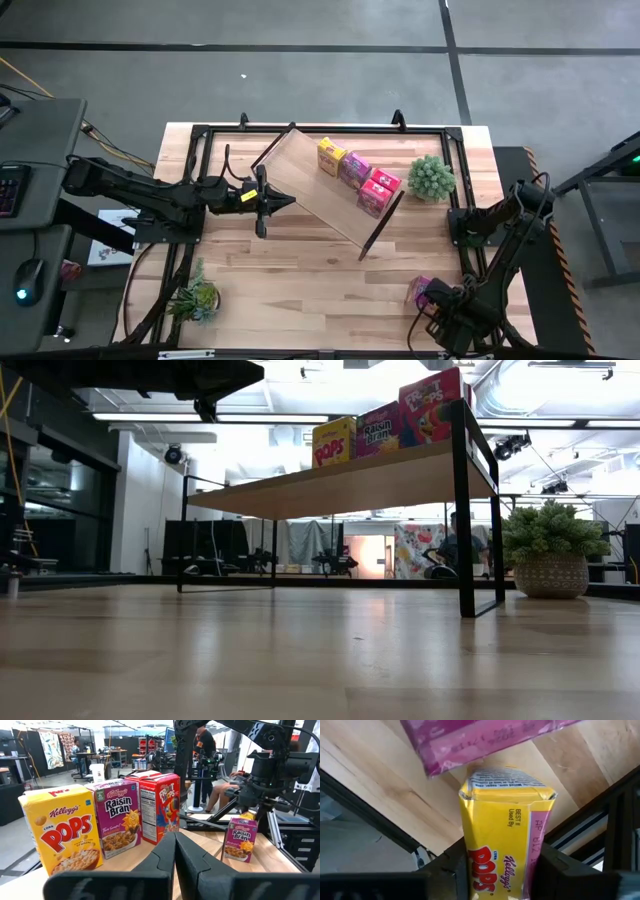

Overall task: Stack cereal on shelf
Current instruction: Put the yellow cereal box on the shelf

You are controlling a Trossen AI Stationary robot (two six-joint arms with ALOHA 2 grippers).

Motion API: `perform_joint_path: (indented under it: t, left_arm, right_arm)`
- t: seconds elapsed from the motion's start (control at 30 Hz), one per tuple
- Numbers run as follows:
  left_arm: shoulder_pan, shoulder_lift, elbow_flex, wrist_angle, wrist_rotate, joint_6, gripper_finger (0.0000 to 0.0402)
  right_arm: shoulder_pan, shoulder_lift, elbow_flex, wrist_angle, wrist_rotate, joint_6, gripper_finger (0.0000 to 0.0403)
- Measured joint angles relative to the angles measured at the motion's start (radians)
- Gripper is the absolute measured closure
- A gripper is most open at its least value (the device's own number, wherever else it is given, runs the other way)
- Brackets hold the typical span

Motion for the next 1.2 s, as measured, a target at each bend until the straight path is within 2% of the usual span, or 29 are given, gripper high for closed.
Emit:
perform_joint_path:
  t: [0.23,0.4,0.5,0.6,0.7,0.83,0.9,1.07,1.2]
  left_arm:
    - [0.0,0.0,0.0,0.0,0.0,-0.014,0.0401]
    - [0.0,0.0,0.0,0.0,0.0,-0.014,0.0402]
    - [0.0,0.0,0.0,0.0,0.0,-0.014,0.0402]
    - [0.0,0.0,0.0,0.0,0.0,-0.015,0.0401]
    - [0.0,0.0,0.0,0.0,0.008,-0.022,0.0402]
    - [0.0,0.0,0.0,0.018,0.028,-0.022,0.0401]
    - [0.0,0.0,0.0,0.035,0.034,-0.022,0.0402]
    - [0.0,0.0,0.0,0.046,0.035,-0.022,0.0402]
    - [0.0,0.0,0.0,0.048,0.035,-0.022,0.0402]
  right_arm:
    - [0.0,-0.05,0.0,0.026,-0.006,-0.007,0.0276]
    - [0.0,-0.15,0.0,0.07,-0.008,0.018,0.0277]
    - [0.0,-0.231,0.0,0.168,0.002,0.059,0.0277]
    - [0.008,-0.313,0.0,0.315,0.104,0.099,0.0277]
    - [0.017,-0.379,0.0,0.451,0.279,0.064,0.0277]
    - [-0.022,-0.433,0.001,0.486,0.465,-0.13,0.0277]
    - [-0.078,-0.442,0.001,0.485,0.494,-0.307,0.0277]
    - [-0.288,-0.44,0.022,0.514,0.444,-0.744,0.0277]
    - [-0.46,-0.402,0.146,0.497,0.392,-1.068,0.0277]
